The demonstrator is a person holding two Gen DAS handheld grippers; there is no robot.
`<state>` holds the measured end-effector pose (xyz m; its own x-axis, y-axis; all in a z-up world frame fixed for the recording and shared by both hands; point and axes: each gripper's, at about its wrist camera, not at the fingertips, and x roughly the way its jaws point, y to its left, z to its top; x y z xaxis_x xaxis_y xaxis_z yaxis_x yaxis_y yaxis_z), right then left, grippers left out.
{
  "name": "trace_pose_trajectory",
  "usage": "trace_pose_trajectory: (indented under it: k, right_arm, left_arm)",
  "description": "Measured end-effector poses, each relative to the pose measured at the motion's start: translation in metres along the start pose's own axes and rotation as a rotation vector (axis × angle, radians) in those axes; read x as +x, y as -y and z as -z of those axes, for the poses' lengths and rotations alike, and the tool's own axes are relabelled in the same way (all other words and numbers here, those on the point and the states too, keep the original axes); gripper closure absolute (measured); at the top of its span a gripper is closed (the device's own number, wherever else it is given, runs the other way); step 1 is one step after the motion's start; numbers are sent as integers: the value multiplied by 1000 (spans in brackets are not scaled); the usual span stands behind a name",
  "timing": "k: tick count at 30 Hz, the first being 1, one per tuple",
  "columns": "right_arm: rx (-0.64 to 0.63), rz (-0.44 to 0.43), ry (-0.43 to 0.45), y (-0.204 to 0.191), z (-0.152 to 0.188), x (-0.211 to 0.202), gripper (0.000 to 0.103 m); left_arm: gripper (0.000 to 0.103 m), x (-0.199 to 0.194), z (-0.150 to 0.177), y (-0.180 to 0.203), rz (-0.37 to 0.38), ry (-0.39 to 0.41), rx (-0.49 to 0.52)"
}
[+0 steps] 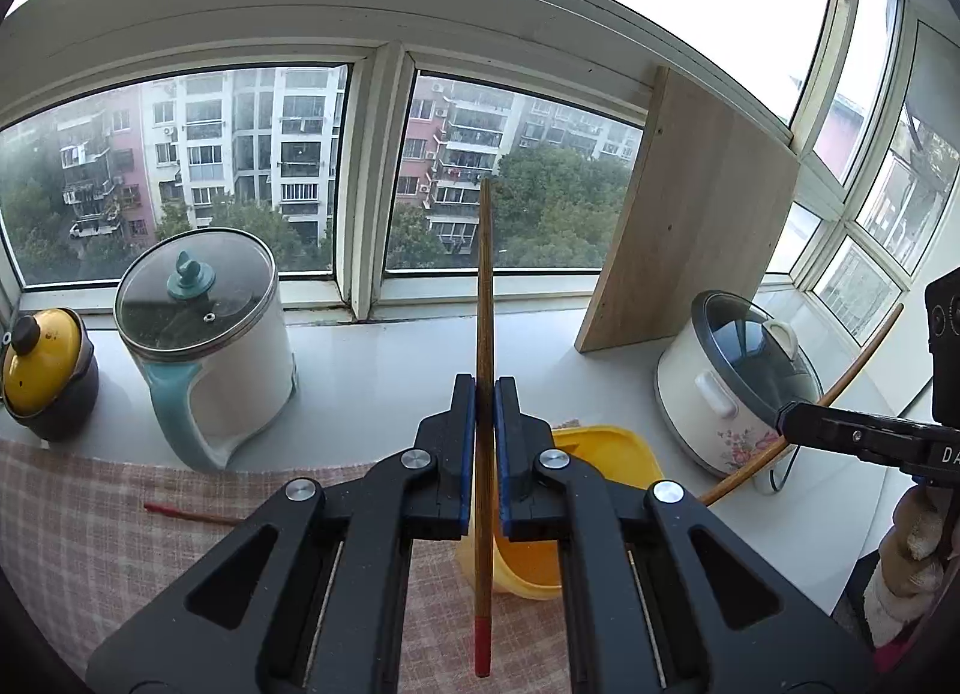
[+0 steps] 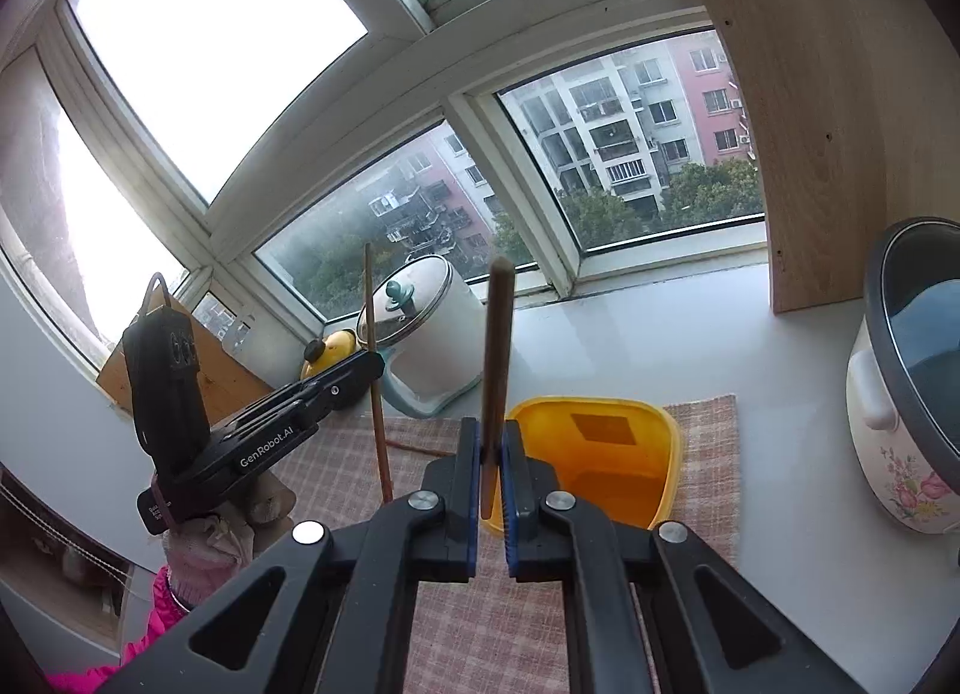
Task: Organize utensils
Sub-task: 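Lift the chopsticks and carry both tools over the yellow bin, then open the left tool over the bin while the right tool releases its chopstick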
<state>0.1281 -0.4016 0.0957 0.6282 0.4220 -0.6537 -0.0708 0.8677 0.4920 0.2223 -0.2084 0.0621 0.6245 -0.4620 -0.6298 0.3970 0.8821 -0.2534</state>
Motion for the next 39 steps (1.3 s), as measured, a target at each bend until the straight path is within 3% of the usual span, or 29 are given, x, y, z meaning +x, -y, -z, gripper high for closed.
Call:
trace_pose_trajectory:
  k: [13,30,32,33,34,35,36,39]
  right_arm:
    - [18,113,-11,40,-4,0,100]
    - [1,140,-126,48,10,39,98]
    - [-2,151,-133,47,11,44,87]
    - [-7,158,-132,46,12,44,79]
    - [-10,167,-126,45,13,45,59]
    - [-12,180,-116,44,14,44,46]
    - [-13,196,-107,43,14,43,42]
    - [-13,222,-83,41,16,39,32]
  left_arm:
    - [99,54,-21,29,8,8,-13]
    - [99,75,11,24,8,-107,13]
    - [99,73,14,24,4,-116,26]
    - [93,72,15,23,4,-118,29]
    - [87,70,16,22,6,-120,30]
    - [74,68,17,21,8,-119,30]
    - [65,64,18,19,7,-114,31]
    - [64,54,19,14,2,-101,37]
